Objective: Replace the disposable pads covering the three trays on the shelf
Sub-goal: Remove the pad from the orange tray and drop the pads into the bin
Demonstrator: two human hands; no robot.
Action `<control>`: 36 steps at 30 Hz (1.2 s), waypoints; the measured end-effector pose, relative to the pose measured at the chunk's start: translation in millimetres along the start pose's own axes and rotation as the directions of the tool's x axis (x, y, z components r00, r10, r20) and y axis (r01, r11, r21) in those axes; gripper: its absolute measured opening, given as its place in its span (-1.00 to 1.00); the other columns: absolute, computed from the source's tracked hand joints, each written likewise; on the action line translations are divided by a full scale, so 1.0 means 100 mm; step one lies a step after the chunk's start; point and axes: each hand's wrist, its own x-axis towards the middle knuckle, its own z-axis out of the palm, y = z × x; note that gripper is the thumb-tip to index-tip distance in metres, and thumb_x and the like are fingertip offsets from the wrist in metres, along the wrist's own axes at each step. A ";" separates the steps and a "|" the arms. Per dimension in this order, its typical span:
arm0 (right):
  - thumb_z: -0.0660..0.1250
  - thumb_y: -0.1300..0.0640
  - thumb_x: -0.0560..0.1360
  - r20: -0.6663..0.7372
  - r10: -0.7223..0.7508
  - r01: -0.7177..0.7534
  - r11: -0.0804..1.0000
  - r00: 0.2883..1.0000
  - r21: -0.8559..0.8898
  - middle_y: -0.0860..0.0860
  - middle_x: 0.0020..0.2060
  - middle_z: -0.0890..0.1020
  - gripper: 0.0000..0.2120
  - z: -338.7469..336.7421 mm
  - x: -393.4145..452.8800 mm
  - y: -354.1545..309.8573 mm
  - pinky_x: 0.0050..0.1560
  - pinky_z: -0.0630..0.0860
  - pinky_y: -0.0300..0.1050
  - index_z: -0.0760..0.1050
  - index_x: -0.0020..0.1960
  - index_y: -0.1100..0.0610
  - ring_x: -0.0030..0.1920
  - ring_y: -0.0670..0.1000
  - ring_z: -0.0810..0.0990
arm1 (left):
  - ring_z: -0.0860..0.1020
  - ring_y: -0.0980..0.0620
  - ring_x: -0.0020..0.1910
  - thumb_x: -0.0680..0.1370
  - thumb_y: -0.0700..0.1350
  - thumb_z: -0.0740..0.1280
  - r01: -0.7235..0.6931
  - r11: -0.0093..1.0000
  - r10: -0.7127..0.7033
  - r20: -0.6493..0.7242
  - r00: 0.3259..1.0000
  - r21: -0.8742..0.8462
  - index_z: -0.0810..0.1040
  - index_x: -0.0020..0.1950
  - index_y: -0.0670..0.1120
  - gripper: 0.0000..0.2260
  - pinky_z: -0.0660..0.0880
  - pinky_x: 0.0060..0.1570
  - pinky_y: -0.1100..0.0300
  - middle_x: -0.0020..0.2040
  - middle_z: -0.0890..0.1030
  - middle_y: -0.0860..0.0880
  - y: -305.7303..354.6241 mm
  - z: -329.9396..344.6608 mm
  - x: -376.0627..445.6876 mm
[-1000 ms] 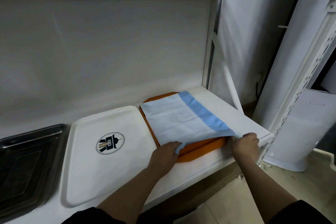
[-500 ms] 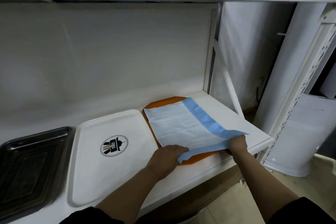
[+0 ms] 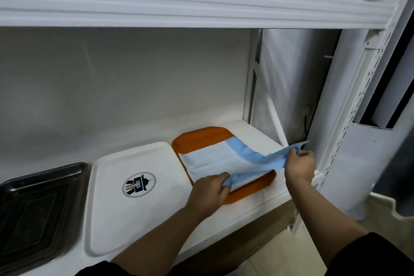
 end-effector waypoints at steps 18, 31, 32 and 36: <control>0.22 0.14 0.54 0.355 0.165 -0.236 0.957 0.920 0.167 0.15 -0.30 0.62 -0.82 0.54 0.22 -0.61 -0.45 0.48 -0.19 0.40 -0.20 0.20 -0.49 0.03 0.58 | 0.58 -0.09 -0.13 0.60 0.05 0.24 0.506 0.798 -0.521 0.049 0.852 -0.326 0.54 -0.04 -0.17 -0.72 0.53 -0.07 -0.06 -0.13 0.60 -0.17 -0.54 -0.33 0.61; 0.16 0.14 0.49 0.426 0.041 -0.083 0.993 0.904 0.080 0.00 -0.53 0.63 -0.80 1.38 0.52 -0.29 -0.05 0.51 -0.03 0.50 -0.21 0.19 -0.27 0.13 0.64 | 0.55 -0.06 -0.16 0.38 -0.18 0.39 0.702 0.591 -0.662 0.259 0.704 -0.397 0.46 0.26 -0.21 -0.55 0.52 -0.18 0.11 -0.04 0.59 -0.15 -1.12 -0.06 0.56; 0.16 0.13 0.50 0.430 0.031 -0.055 0.998 0.902 0.042 0.05 -0.44 0.67 -0.78 1.42 0.53 -0.24 -0.05 0.48 -0.04 0.52 -0.18 0.20 -0.18 0.15 0.65 | 0.57 -0.11 -0.13 0.39 -0.18 0.39 0.715 0.606 -0.685 0.227 0.692 -0.349 0.47 0.24 -0.20 -0.57 0.53 -0.14 0.09 -0.02 0.61 -0.18 -1.14 -0.02 0.54; 0.17 0.14 0.57 0.428 -0.012 0.033 0.999 0.904 -0.041 0.29 -0.03 0.64 -0.70 1.61 0.54 -0.06 0.04 0.43 -0.05 0.57 0.00 0.35 0.07 0.26 0.58 | 0.58 -0.06 0.03 0.46 -0.14 0.37 0.741 0.656 -0.732 0.120 0.671 -0.142 0.38 0.26 -0.05 -0.61 0.44 -0.06 0.17 0.02 0.62 -0.05 -1.26 0.09 0.53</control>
